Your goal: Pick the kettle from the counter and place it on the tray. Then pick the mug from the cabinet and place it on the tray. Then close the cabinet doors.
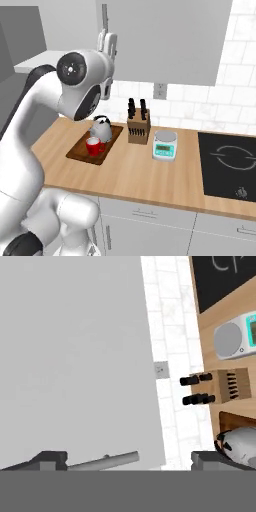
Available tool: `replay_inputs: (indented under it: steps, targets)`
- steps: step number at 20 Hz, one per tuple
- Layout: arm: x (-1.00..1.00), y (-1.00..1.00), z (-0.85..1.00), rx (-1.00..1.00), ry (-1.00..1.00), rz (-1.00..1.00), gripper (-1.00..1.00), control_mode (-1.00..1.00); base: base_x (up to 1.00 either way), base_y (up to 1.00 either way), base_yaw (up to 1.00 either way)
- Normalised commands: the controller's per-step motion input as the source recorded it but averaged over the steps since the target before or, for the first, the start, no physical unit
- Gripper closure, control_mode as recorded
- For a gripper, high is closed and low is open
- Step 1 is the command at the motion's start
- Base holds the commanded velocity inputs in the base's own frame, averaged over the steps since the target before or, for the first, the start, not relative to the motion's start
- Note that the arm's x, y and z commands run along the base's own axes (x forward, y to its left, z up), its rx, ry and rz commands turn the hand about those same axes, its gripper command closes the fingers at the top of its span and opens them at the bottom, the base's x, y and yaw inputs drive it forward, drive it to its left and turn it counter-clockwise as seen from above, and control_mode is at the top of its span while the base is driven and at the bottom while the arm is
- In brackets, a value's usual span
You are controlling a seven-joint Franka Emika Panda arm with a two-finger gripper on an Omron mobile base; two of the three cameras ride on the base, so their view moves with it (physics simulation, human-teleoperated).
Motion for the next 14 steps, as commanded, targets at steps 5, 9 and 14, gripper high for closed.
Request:
replay_inputs:
  steps: [5, 9, 14]
  targets:
    - [-0.83, 0.52, 0.00, -0.02, 0.00, 0.05, -1.00, -1.00, 0.00, 0.00, 0.00]
    - [-0.77, 0.65, 0.00, -0.04, -0.01, 0.01, -1.00, -1.00, 0.00, 0.00, 0.00]
    - [-0.68, 0.65, 0.00, -0.05, -0.01, 0.00, -1.00, -1.00, 0.00, 0.00, 0.00]
